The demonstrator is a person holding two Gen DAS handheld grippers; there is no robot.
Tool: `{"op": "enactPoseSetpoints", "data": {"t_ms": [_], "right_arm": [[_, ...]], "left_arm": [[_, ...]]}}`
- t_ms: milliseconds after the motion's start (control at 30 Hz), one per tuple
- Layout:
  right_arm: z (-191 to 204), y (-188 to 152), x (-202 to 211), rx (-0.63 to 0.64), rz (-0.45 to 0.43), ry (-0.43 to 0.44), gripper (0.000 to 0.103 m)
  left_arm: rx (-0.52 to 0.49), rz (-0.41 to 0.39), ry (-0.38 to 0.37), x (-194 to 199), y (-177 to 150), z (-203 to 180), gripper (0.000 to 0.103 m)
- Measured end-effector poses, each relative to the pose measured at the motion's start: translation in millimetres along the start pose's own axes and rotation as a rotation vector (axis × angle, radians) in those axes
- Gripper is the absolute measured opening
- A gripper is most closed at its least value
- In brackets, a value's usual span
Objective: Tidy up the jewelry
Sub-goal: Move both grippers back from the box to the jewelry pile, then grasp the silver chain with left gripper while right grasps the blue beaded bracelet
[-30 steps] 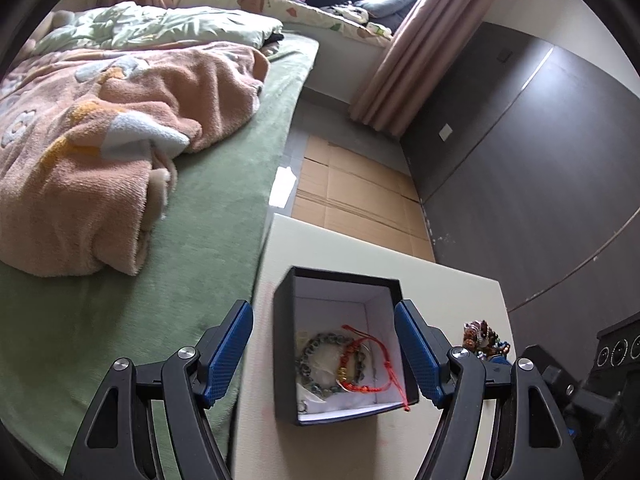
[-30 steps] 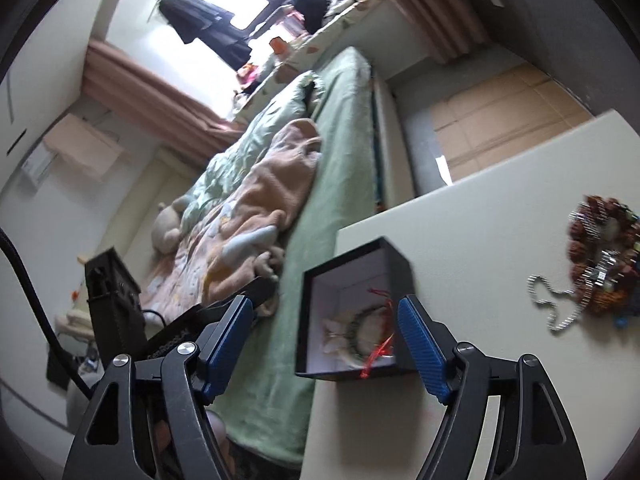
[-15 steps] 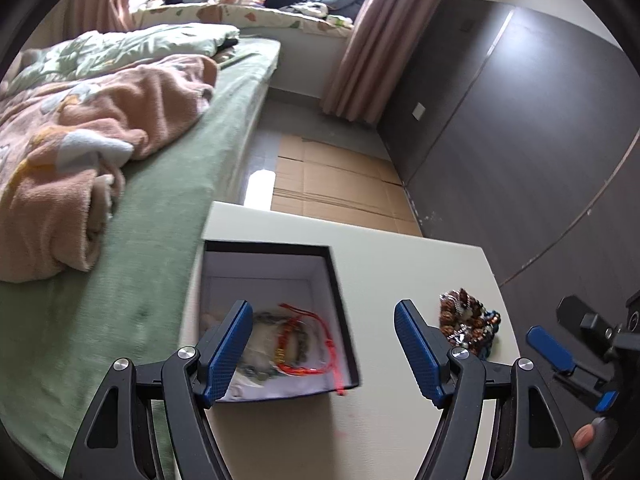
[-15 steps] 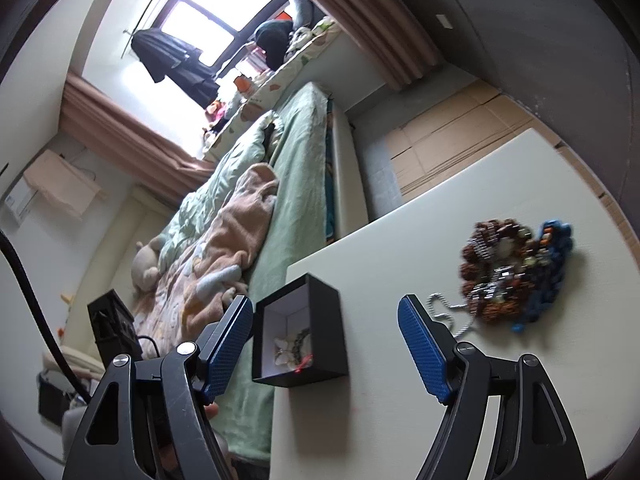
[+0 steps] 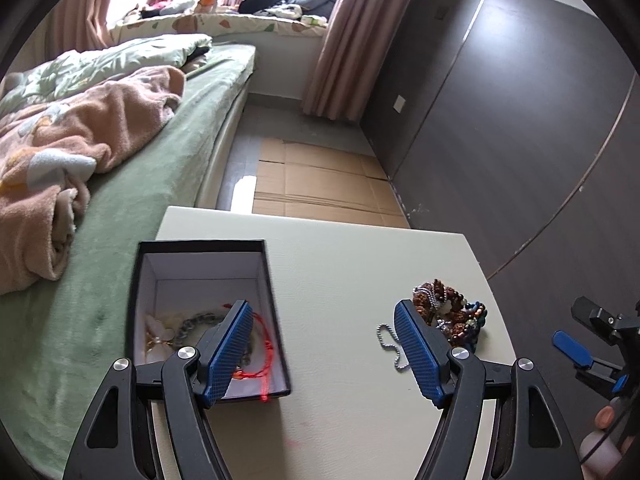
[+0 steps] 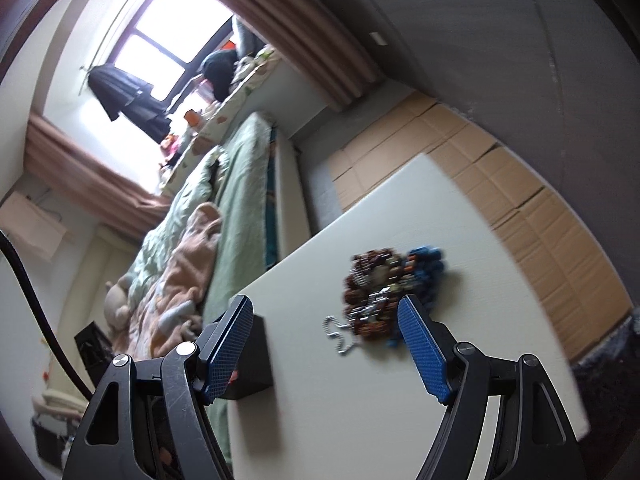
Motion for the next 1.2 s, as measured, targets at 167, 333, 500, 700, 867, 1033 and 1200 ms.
{"op": "enactPoseSetpoints", "data": {"t_ms": [167, 333, 500, 700, 867, 1033, 1200], "right_arm": [[-22.8, 5.6, 3.2, -0.043, 0.018, -0.061, 0.075], [-38.8, 7.0, 0.5, -0.096, 0.042, -0.089, 0.075], [-49.7, 6.5, -7.1, -0.146, 0.065, -0.122, 0.075], [-56.1, 5.7, -15.6, -0.171, 0.089, -0.136, 0.075], [-55.8, 8.9, -17.9, -0.171, 0.09, -0.14, 0.075], [-57.1, 11.2, -22.5, -0.178, 0.096, -0.138, 0.075], [-55.3, 11.7, -25.7, -0.172, 0.107, -0.137, 0.075]], "left_arm": [[-0.047, 0.008, -0.022, -9.7, -3.3, -20.3, 0.074], [-0.107, 0.027, -0.041, -22.8, -10.3, -41.6, 0.073], [-0.199, 0.093, -0.065, -44.5, -22.8, -64.1, 0.069], [-0.307, 0.175, -0.056, -67.9, -44.6, -83.5, 0.061], [-0.39, 0.219, -0.023, -83.9, -59.7, -93.2, 0.05], [-0.409, 0.212, -0.011, -95.2, -64.5, -95.0, 0.043], [-0.442, 0.191, -0.007, -95.5, -65.7, -99.2, 0.028]]}}
Point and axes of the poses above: each gripper's, at about its wrist camera, not at the fingertips, and x roughly against the way its jaws point, z to its left, y to its top, the point moved 3 cm from there along -x, roughly the way its jaws point, and after that the axes turned 1 degree about x, right-handed, at the moved point
